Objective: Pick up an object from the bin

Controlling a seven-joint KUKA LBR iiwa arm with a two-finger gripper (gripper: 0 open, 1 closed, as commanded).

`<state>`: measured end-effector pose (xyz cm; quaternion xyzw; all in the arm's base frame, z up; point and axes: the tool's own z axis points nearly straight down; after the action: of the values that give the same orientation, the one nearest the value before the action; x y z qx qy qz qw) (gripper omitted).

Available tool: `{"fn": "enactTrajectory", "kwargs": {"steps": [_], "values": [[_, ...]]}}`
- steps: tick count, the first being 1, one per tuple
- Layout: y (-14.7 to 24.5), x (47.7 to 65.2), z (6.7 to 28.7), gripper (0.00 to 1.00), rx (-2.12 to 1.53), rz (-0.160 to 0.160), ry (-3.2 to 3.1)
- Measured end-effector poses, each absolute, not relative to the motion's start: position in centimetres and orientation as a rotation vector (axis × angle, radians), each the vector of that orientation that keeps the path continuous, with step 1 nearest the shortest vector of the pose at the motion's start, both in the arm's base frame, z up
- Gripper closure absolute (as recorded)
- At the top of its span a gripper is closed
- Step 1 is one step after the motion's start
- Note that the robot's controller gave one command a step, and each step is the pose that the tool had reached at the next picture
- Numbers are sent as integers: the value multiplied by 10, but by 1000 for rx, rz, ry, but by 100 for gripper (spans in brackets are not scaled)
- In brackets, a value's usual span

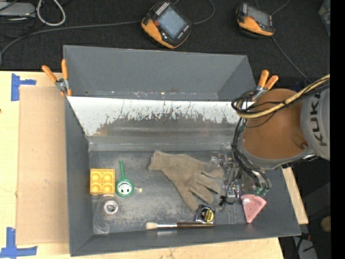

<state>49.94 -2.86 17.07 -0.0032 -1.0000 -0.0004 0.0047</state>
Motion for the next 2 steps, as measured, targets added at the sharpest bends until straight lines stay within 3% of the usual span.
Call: {"fn": "enactTrajectory", "kwargs": {"steps": [1,2], "values": [[-28,501,174,0,-7,-1,-3139],[-29,531,67,0,-80,-3,-3135]]}}
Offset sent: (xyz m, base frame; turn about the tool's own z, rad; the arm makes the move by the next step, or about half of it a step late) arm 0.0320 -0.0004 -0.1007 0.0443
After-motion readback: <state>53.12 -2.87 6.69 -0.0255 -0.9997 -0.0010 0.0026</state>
